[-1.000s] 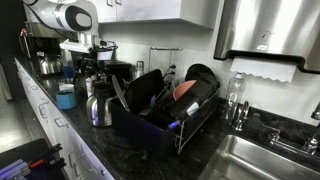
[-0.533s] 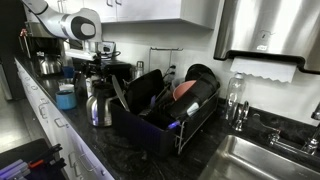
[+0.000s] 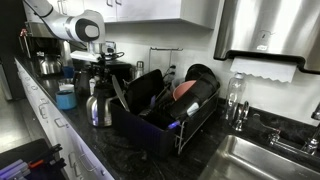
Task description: Move the white box to the right
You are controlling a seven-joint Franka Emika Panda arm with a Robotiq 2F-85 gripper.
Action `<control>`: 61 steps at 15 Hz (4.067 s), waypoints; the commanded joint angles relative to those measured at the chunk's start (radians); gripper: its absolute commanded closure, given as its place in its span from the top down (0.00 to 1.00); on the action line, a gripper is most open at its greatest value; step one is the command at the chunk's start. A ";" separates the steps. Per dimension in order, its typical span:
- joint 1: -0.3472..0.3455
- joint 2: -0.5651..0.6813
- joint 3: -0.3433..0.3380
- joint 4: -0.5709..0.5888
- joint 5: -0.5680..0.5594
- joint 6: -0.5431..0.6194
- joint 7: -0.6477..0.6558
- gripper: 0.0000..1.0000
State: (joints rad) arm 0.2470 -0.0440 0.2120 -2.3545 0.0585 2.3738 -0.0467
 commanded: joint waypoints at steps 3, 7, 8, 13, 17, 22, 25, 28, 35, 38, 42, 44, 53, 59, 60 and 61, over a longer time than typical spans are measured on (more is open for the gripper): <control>-0.022 -0.013 -0.010 0.000 0.004 0.001 -0.017 0.00; -0.022 -0.055 -0.021 -0.011 0.080 -0.004 -0.091 0.00; -0.023 -0.074 -0.025 -0.014 0.093 -0.005 -0.107 0.01; -0.023 -0.235 -0.061 -0.032 0.088 -0.076 -0.170 0.01; -0.023 -0.367 -0.107 -0.035 0.088 -0.137 -0.194 0.01; -0.094 -0.485 -0.132 -0.024 -0.034 -0.132 -0.134 0.01; -0.176 -0.537 -0.130 -0.015 -0.165 -0.135 -0.075 0.01; -0.247 -0.583 -0.127 0.010 -0.260 -0.153 0.002 0.01; -0.379 -0.705 -0.179 0.044 -0.393 -0.223 0.055 0.01; -0.422 -0.732 -0.241 0.040 -0.417 -0.243 0.038 0.01; -0.462 -0.718 -0.309 0.029 -0.440 -0.218 0.032 0.01; -0.488 -0.703 -0.335 0.028 -0.453 -0.220 0.042 0.01; -0.629 -0.617 -0.465 0.025 -0.519 -0.223 0.044 0.01; -0.666 -0.568 -0.574 -0.014 -0.502 -0.220 -0.007 0.01; -0.671 -0.561 -0.592 -0.022 -0.498 -0.220 -0.022 0.01; -0.674 -0.564 -0.607 -0.039 -0.495 -0.216 -0.036 0.01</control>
State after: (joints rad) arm -0.4056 -0.6121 -0.3814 -2.3751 -0.4451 2.1425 -0.0415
